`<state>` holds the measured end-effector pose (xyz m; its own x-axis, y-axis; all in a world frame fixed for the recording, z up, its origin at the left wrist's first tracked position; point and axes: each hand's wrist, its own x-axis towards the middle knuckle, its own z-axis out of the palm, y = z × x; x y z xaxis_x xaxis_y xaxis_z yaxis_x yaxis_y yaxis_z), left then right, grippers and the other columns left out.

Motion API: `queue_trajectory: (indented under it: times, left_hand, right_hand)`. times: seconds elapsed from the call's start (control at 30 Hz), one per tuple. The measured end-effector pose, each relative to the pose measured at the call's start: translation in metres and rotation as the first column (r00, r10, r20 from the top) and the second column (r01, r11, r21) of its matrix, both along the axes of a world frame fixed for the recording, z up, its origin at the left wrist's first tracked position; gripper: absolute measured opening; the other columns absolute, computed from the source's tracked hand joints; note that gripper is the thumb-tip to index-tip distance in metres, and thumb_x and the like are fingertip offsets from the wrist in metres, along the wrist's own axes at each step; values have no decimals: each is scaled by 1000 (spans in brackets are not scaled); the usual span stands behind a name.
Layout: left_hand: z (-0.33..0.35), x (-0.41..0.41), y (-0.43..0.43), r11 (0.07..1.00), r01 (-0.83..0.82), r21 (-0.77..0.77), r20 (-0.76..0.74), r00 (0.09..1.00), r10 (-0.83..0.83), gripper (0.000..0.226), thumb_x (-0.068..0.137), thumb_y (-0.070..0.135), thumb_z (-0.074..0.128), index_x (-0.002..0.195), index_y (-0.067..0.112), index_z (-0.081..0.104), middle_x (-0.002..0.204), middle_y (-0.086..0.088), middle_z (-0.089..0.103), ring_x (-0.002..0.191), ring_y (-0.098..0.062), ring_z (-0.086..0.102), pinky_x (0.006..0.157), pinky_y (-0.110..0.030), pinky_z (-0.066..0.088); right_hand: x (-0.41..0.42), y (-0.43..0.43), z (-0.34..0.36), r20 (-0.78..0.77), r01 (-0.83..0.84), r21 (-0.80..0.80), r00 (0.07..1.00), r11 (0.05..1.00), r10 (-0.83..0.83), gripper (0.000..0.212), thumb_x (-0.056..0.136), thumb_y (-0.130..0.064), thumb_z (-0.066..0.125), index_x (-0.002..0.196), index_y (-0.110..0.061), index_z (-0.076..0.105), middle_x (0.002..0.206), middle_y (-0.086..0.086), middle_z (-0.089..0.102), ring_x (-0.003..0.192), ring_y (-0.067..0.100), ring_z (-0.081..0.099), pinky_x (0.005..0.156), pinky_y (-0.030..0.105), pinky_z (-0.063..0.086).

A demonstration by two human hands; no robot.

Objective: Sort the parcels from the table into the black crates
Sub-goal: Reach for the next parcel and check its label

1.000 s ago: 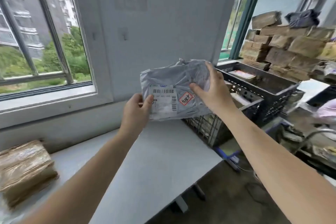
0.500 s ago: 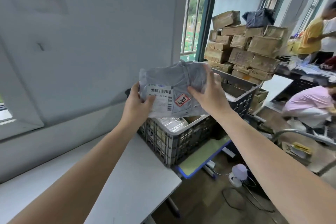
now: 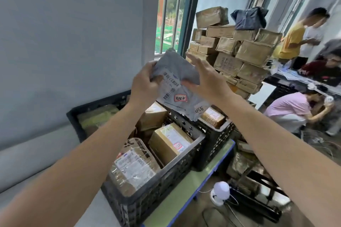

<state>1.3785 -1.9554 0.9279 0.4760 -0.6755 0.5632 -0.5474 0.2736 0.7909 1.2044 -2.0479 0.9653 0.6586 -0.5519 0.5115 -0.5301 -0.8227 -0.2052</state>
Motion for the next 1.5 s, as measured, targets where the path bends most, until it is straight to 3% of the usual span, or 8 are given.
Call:
queue_trajectory:
  times: [0.43,0.63,0.73,0.87,1.1,1.27,1.37,1.5]
  left_hand:
    - [-29,-46,-183,942,-24,334,163,986,-32,62,88,5,69,142,22,45,130,-5,46,121,-22,49,98,-36,53]
    - [-71,-69,-250,760,-212,614,340,940,-12,73,84,11,75,146,27,39,133,-6,43,125,-24,42,99,-44,50]
    - [-91,-75,-267,650,-297,699,407,913,-20,66,84,11,72,141,26,44,131,-7,45,120,-25,46,92,-37,49]
    - [-114,-86,-278,444,-288,848,359,930,-82,50,83,10,72,130,13,56,126,-10,55,111,-26,55,90,-36,52]
    - [-137,-109,-277,7,-403,915,344,772,-534,36,91,30,65,123,12,63,123,-7,60,100,-21,52,71,-28,38]
    - [-152,-133,-276,35,-571,820,482,658,-579,39,99,28,49,136,14,52,137,-14,42,128,-32,40,98,-43,42]
    - [-153,-144,-273,-91,-544,834,380,687,-620,47,98,38,53,136,10,51,137,-21,37,127,-36,37,96,-44,43]
    - [-162,-152,-275,-261,-460,849,191,727,-660,90,88,57,65,156,13,25,160,-24,10,147,-43,10,112,-56,29]
  right_hand:
    - [-32,-225,-51,-10,-16,418,1000,908,22,61,83,-31,76,127,-29,34,96,-21,45,86,6,50,63,21,35]
    - [-35,-301,-96,-177,-63,606,961,793,211,78,76,-34,81,138,-23,35,123,-5,55,112,16,57,83,24,49]
    - [-29,-317,-125,-222,-98,665,921,740,321,107,76,-30,84,155,-25,10,128,-4,48,107,13,55,69,6,44]
    - [-15,-327,-164,-442,28,704,799,709,408,83,81,-36,80,142,-21,24,116,9,58,87,20,64,51,31,56]
    - [4,-313,-217,-719,-73,492,528,867,453,41,91,-29,68,119,-12,43,124,17,59,105,30,59,71,26,34]
    - [-1,-321,-217,-783,-593,31,485,804,388,69,83,-50,70,135,-16,41,130,9,46,118,29,51,80,38,43]
    - [-9,-333,-220,-825,-761,107,291,640,485,91,78,-54,74,147,-14,31,140,8,40,127,27,41,98,37,43]
    - [-22,-339,-234,-864,-759,121,236,639,445,119,72,-64,73,155,-4,15,149,13,31,134,29,32,114,36,33]
